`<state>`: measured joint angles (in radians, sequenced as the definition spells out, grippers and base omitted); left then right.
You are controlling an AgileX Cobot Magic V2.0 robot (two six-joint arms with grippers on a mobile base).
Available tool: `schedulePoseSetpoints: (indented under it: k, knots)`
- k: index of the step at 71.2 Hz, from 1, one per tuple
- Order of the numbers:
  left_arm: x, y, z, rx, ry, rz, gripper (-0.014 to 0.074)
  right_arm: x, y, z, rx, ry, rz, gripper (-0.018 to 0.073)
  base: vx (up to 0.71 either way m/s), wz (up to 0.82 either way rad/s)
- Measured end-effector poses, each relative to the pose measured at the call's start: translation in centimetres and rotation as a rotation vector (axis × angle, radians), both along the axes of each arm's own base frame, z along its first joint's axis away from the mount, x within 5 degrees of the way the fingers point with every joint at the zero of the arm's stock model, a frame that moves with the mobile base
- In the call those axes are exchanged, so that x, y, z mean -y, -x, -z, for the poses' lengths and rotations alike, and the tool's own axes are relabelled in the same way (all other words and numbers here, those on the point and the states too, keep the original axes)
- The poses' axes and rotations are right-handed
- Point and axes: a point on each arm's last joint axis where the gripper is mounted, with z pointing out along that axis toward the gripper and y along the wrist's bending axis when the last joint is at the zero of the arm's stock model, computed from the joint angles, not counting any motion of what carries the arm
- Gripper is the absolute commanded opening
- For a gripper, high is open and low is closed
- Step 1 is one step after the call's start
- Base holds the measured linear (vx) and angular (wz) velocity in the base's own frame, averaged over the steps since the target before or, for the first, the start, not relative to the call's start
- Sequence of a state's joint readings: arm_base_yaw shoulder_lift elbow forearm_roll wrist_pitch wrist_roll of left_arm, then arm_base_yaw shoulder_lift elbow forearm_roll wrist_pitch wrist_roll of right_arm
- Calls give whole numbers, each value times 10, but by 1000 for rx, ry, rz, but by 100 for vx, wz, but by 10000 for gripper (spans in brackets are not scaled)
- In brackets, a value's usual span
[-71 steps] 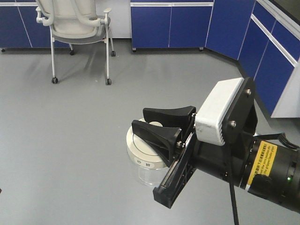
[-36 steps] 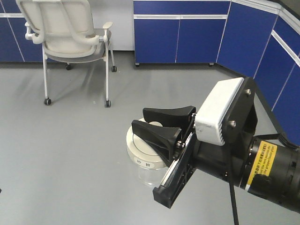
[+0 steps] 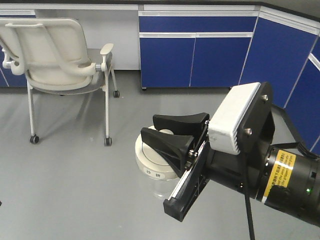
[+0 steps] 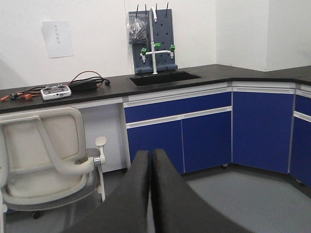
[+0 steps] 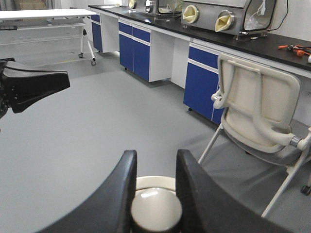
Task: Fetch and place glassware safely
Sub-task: 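Hold the jar in the right gripper while driving across the lab, then carry the jar in the right gripper toward the black countertop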
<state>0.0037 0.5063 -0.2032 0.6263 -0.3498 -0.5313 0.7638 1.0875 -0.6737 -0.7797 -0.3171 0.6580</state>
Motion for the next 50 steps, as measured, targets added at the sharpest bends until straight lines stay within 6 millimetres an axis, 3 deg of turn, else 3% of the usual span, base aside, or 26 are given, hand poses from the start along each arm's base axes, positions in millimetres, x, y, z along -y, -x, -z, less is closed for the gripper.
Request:
schedulePoseSetpoints:
  k: [50]
  knots:
    - [0,0,0,0,0,0,1,0,0,0,-1,1,0,-1,43,-3]
